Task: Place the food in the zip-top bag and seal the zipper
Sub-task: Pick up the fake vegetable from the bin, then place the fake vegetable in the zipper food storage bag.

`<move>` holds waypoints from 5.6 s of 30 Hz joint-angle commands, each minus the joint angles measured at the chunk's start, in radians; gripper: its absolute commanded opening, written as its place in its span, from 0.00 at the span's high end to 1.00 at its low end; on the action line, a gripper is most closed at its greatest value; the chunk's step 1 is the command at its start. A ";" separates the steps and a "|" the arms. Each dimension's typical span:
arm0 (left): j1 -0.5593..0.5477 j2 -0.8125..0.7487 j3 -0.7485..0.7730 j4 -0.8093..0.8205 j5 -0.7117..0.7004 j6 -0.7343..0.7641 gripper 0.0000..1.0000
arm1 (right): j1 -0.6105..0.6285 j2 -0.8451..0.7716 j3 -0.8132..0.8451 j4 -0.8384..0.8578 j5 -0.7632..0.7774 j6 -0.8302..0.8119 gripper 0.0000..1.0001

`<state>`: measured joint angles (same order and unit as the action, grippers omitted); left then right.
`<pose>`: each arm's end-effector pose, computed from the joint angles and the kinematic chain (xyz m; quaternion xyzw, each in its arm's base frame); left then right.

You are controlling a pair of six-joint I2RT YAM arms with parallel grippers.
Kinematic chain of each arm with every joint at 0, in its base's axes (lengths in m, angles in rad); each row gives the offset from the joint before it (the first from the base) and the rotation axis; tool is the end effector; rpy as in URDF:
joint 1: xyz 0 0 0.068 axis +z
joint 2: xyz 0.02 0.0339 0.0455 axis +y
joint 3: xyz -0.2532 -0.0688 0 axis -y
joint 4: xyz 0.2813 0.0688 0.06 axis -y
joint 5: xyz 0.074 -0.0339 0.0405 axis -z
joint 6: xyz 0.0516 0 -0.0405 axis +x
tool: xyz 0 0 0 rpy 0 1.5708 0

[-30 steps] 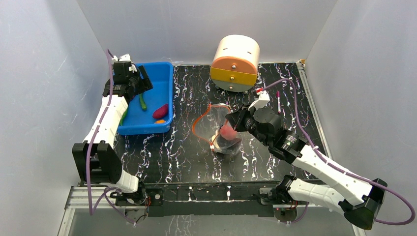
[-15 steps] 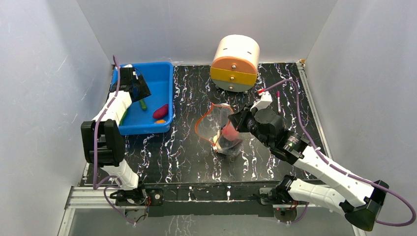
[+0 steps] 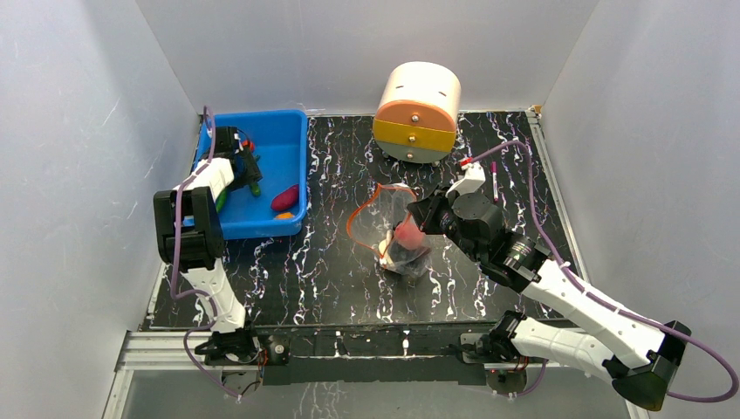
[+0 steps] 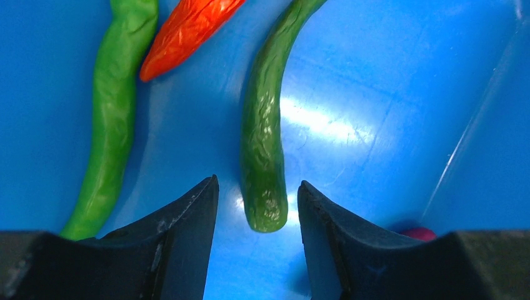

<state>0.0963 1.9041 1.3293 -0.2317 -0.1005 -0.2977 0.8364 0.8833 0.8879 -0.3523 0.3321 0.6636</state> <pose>0.4557 0.0492 0.1597 -0.1997 0.9051 0.0089 0.3752 0.1839 0.1786 0.3286 0.0249 0.8127 0.2869 0.5066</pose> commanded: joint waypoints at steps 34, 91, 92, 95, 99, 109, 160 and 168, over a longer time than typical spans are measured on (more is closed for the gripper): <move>0.013 0.020 0.106 -0.058 0.064 0.010 0.82 | -0.002 0.019 0.065 0.035 0.023 0.011 1.00; -0.327 -0.827 -0.180 -0.301 0.969 -0.052 0.89 | -0.002 0.238 0.238 0.129 0.216 -0.324 1.00; -0.335 -0.830 -0.189 -0.299 0.970 -0.055 0.89 | -0.002 0.241 0.237 0.131 0.213 -0.315 1.00; -0.354 -0.831 -0.222 -0.289 0.969 -0.067 0.89 | -0.002 0.245 0.228 0.141 0.203 -0.297 1.00; -0.385 -0.831 -0.267 -0.255 0.969 -0.105 0.89 | -0.002 0.255 0.224 0.148 0.189 -0.275 1.00; -0.489 -0.717 -0.205 -0.318 0.846 -0.108 0.90 | -0.002 0.264 0.201 0.184 0.112 -0.249 1.00; -0.593 -0.442 -0.149 -0.117 0.651 -0.302 0.70 | -0.002 0.231 0.075 0.312 -0.116 -0.062 1.00; -0.593 -0.510 -0.154 -0.123 0.671 -0.302 0.42 | -0.002 0.229 0.084 0.290 -0.080 -0.084 1.00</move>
<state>-0.4931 1.4693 1.1698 -0.3538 0.5308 -0.5957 0.8360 1.1469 0.9524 -0.0914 0.2119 0.5930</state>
